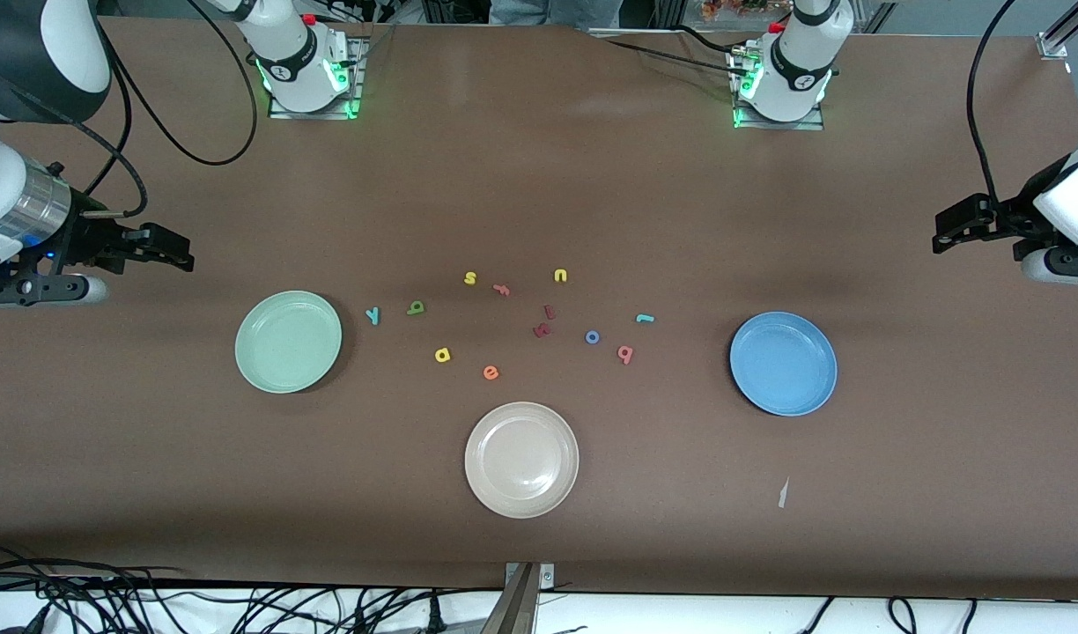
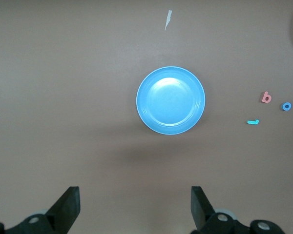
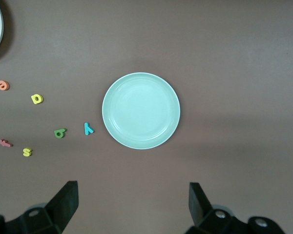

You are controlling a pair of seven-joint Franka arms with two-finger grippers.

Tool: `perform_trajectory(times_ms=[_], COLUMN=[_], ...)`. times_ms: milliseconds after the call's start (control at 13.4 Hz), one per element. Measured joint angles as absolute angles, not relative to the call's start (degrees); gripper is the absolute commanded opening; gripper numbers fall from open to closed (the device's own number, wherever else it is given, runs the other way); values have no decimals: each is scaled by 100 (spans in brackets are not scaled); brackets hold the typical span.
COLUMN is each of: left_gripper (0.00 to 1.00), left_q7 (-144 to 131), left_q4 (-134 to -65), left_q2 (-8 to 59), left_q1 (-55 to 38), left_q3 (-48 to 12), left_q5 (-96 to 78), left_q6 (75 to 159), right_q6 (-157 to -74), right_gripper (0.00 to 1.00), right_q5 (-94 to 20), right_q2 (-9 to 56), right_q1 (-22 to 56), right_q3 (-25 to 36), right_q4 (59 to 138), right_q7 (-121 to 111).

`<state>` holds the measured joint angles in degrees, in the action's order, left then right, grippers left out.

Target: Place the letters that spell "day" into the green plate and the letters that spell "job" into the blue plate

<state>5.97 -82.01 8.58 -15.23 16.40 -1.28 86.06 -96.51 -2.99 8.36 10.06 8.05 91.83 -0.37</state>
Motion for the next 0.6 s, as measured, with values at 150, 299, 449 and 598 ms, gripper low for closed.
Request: perform_trajectory(times_ms=[150, 299, 449, 598], left_gripper=[100, 100, 100, 100], left_q7=[597, 597, 597, 597], left_q4=[-8201, -8200, -8200, -8200], left_q2=[858, 858, 858, 858], left_q1=[-1523, -1522, -1519, -1513], left_q3=[1640, 1640, 1640, 1640], left_q5=[-128, -128, -128, -128], left_q6=[8606, 8606, 8606, 8606], right_q6=[-9650, -9650, -9650, -9642], right_gripper=[100, 100, 100, 100], right_q5=[-268, -235, -233, -232], right_q2=[836, 836, 836, 836], right_q1=[1006, 1006, 1007, 1007], right_q3=[805, 805, 804, 804], right_q4=[9180, 9167, 9153, 9151], right_q7=[-37, -37, -39, -39])
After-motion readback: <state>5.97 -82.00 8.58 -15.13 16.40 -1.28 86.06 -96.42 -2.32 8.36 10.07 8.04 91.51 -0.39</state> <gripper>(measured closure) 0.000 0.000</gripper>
